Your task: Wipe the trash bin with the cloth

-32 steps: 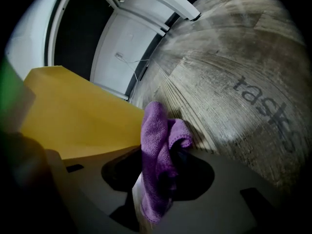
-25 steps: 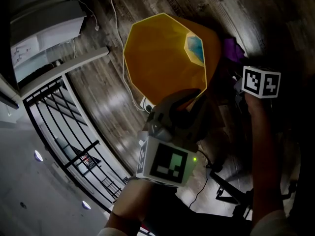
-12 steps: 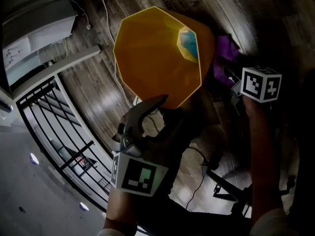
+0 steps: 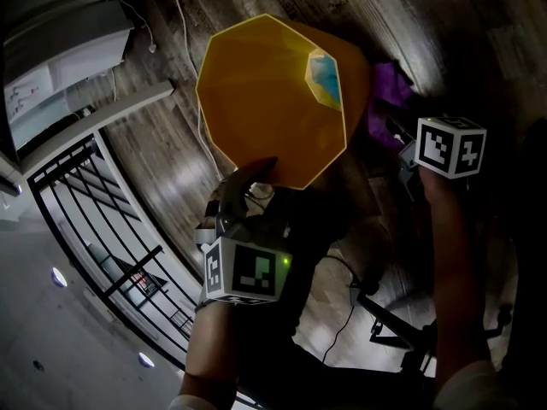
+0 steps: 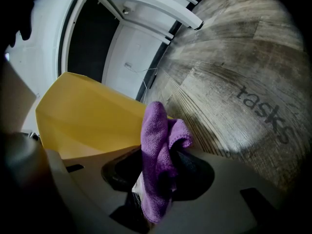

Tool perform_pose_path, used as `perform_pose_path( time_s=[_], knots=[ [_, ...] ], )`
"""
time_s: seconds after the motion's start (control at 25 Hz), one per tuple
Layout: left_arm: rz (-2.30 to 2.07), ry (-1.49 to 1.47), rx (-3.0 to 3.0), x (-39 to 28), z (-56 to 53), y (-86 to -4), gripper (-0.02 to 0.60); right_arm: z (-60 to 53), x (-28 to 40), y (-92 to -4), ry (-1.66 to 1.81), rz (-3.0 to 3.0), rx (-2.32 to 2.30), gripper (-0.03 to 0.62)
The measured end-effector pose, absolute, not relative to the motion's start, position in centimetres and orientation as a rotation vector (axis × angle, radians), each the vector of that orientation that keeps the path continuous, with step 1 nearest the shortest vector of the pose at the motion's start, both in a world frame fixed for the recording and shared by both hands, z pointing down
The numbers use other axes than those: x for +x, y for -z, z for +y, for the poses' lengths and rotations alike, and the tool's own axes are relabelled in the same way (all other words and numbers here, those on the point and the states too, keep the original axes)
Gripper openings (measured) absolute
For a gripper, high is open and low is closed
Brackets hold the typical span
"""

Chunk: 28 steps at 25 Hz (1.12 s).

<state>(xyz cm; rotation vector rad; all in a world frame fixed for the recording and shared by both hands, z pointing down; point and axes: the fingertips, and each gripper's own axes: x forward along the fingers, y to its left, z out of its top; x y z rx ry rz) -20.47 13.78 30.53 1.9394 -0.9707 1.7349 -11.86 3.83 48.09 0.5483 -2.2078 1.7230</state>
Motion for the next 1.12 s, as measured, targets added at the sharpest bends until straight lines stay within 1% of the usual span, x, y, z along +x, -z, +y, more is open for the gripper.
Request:
perform_pose_path(
  time_s=[0.04, 0.12, 0.28, 0.48, 0.88, 1.12],
  knots=[
    [-0.99, -1.74, 1.93, -20.6, 13.5, -30.6, 0.118, 3.8, -11.8, -47.9, -1.732, -2.21, 0.548, 0.167],
    [-1.01, -1.727, 1.926, -20.3, 13.0, -30.4, 0.115, 3.7, -11.7, -47.5, -1.759, -2.21, 0.554, 0.167],
    [-1.036, -1.678, 1.955, -18.5, 11.4, -30.1, 0.075, 2.7, -11.5, -46.1, -1.782, -2.255, 0.566, 0.167],
    [-1.044, -1.624, 1.96, -17.3, 10.4, -30.0, 0.043, 1.6, -11.4, -43.5, -1.854, -2.331, 0.55, 0.167],
    [-1.087, -1.562, 1.939, -16.8, 9.3, -29.8, 0.038, -0.4, -10.1, -36.8, -1.961, -2.525, 0.424, 0.167],
    [-1.092, -1.557, 1.946, -16.5, 8.4, -29.6, 0.037, 0.4, -10.6, -28.8, -2.029, -2.745, 0.096, 0.167]
  ],
)
